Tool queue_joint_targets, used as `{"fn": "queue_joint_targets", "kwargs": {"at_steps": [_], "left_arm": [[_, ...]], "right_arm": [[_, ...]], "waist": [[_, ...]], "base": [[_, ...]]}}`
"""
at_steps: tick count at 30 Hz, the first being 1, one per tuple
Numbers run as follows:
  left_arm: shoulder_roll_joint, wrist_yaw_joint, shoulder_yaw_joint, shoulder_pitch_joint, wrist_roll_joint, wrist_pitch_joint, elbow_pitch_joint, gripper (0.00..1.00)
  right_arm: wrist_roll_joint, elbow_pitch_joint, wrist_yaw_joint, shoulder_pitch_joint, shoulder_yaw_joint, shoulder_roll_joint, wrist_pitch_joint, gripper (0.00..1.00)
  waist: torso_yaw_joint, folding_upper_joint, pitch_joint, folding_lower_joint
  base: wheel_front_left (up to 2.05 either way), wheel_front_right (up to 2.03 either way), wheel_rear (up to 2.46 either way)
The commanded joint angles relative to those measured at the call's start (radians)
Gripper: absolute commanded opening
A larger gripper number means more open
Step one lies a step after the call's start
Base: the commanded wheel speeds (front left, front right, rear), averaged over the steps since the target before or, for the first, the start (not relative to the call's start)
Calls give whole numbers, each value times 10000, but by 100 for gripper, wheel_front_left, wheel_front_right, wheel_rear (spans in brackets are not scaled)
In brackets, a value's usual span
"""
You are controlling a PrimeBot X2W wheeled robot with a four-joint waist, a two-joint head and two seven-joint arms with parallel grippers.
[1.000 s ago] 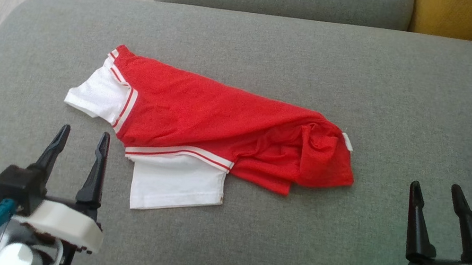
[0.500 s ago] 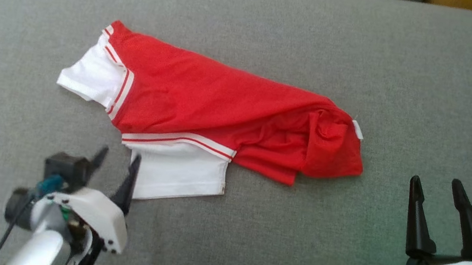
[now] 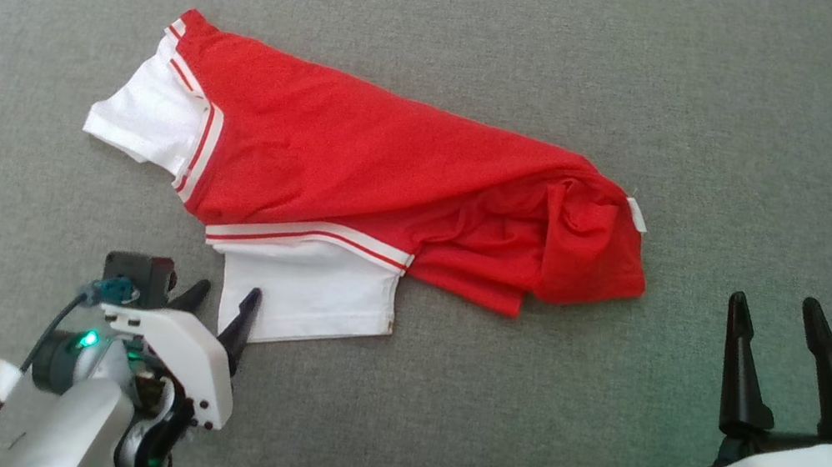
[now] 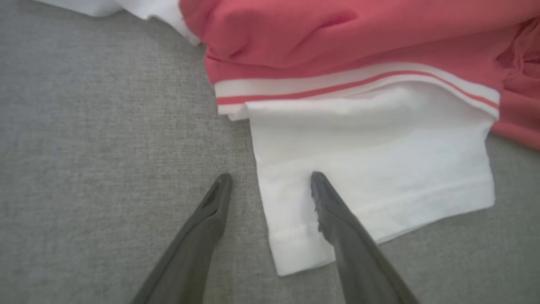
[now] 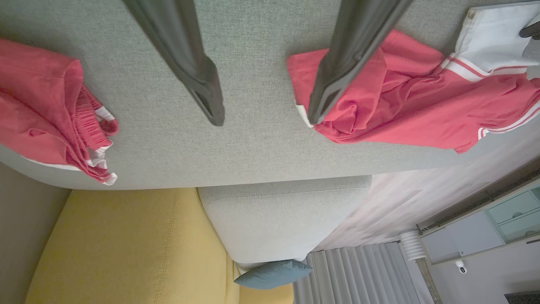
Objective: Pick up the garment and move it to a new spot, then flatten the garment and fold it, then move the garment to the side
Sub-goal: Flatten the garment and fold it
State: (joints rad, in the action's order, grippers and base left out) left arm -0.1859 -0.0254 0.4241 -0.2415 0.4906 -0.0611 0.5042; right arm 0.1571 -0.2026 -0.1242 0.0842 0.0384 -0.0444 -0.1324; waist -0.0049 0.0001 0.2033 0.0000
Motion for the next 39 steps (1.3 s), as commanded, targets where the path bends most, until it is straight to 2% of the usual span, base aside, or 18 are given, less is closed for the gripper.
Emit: {"fn": "queue_joint_targets", "kwargs": {"at_steps": [1, 2, 3, 9, 16, 30, 31, 32, 33, 39], "left_arm": [[-56, 75, -64, -71, 81, -336, 212, 89], [-64, 137, 6, -82, 74, -414, 247, 40], [-86, 176, 79, -86, 37, -459, 246, 0], [-306, -52, 245, -99, -328, -261, -275, 0], [-454, -385, 160, -261, -461, -165, -1044, 0], [-244, -288, 226, -988, -409, 199, -1040, 0], [-226, -297, 225, -1016, -412, 263, -1017, 0], [-208, -320, 216, -1038, -422, 357, -1014, 0], [-190, -338, 205, -1059, -428, 450, -1021, 0], [-294, -570, -230, -1143, -445, 1602, -1466, 0]], "right_arm": [[0, -304, -65, -390, -159, -71, -22, 100], [5, -278, -65, -401, -142, -76, -37, 100], [2, -243, -65, -409, -125, -88, -60, 100], [72, 130, -65, -508, -156, -281, -305, 100], [502, 1511, -65, -1187, -479, -1034, -814, 100], [1442, 3776, -65, -3083, -2110, -2074, -1137, 100], [1510, 3869, -65, -3149, -2214, -2098, -1182, 89], [1562, 3939, -65, -3204, -2290, -2133, -1213, 34], [1599, 3973, -65, -3248, -2314, -2163, -1191, 0], [1385, 3579, -65, -3137, -1734, -2381, -444, 0]], "waist": [[-9, -1, -5, 0], [-13, -1, -14, 0], [-18, -1, -27, 0], [44, -1, -28, 0], [293, -1, 393, 0], [848, -1, 1339, 0], [861, -1, 1353, 0], [872, -1, 1365, 0], [885, -1, 1373, 0], [873, -1, 1155, 0]], "base": [[0, 0, 0], [0, 0, 0], [0, 0, 0], [0, 0, 0], [0, 0, 0], [0, 0, 0], [0, 0, 0], [0, 0, 0], [0, 0, 0], [0, 0, 0]]}}
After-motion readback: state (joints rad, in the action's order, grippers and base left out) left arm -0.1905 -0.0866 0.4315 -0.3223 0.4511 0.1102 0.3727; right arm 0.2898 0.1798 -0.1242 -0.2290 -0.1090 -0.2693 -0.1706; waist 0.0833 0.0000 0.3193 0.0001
